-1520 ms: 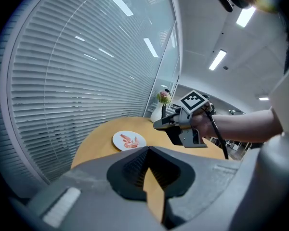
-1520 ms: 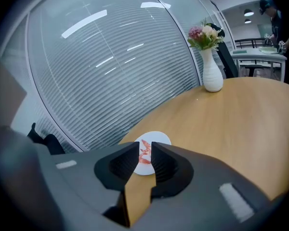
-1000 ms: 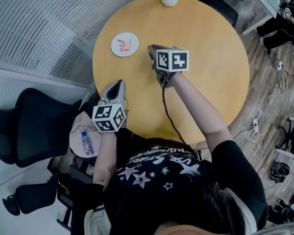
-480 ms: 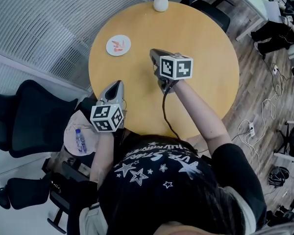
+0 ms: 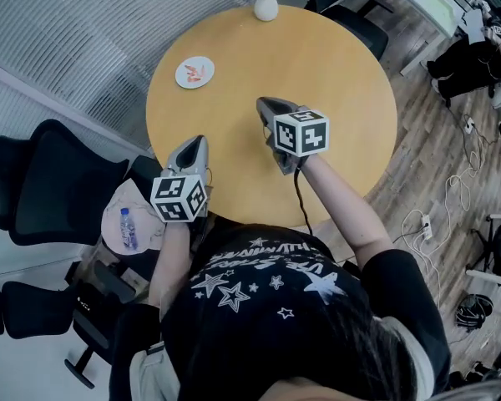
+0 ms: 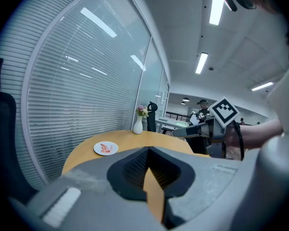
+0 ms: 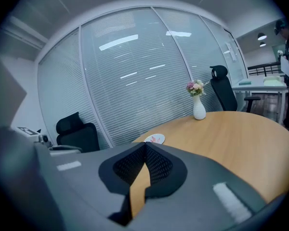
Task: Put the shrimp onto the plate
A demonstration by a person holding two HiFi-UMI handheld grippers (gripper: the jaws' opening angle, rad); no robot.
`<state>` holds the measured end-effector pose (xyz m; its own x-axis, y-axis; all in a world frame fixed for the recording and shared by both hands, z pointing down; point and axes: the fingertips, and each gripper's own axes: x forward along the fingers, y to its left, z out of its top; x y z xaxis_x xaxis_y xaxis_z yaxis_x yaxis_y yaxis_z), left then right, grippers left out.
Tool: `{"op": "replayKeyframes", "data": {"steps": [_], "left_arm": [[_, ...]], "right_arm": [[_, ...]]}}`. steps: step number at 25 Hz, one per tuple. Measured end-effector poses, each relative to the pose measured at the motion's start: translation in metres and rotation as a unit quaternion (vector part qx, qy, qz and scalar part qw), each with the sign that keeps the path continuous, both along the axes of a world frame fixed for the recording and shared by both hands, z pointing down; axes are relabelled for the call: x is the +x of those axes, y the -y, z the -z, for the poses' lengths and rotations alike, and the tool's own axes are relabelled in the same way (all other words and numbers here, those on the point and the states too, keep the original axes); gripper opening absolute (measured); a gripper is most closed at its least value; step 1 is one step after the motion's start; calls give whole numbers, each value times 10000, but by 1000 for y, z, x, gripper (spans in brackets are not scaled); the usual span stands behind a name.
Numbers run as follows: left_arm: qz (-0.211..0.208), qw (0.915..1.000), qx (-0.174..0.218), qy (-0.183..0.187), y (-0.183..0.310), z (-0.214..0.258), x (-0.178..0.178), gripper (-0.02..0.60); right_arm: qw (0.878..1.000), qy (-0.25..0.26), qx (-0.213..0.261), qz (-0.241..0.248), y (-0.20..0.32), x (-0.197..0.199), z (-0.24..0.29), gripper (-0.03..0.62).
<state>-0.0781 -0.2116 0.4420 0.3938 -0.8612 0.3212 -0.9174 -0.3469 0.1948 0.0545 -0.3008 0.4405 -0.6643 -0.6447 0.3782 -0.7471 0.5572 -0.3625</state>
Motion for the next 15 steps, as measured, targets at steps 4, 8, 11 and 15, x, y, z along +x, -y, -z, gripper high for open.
{"op": "replayKeyframes", "data": {"steps": [4,8,11,15], "left_arm": [[113,9999,76,38,-19,4,15,2],[292,9995,44,86,-37,0,27,2],[470,9988,-11,103,-49,-3,29,2],[487,9987,-39,144,-60,-3,39,2]], "right_arm": [[9954,-504,756,289,-28,14,7,-1],[9794,-954,1658,646,-54,19,14,0],[9774,-857,1758,801,-72,18,10,0],[9813,-694,1579,850,-88,23,-1,0]]}}
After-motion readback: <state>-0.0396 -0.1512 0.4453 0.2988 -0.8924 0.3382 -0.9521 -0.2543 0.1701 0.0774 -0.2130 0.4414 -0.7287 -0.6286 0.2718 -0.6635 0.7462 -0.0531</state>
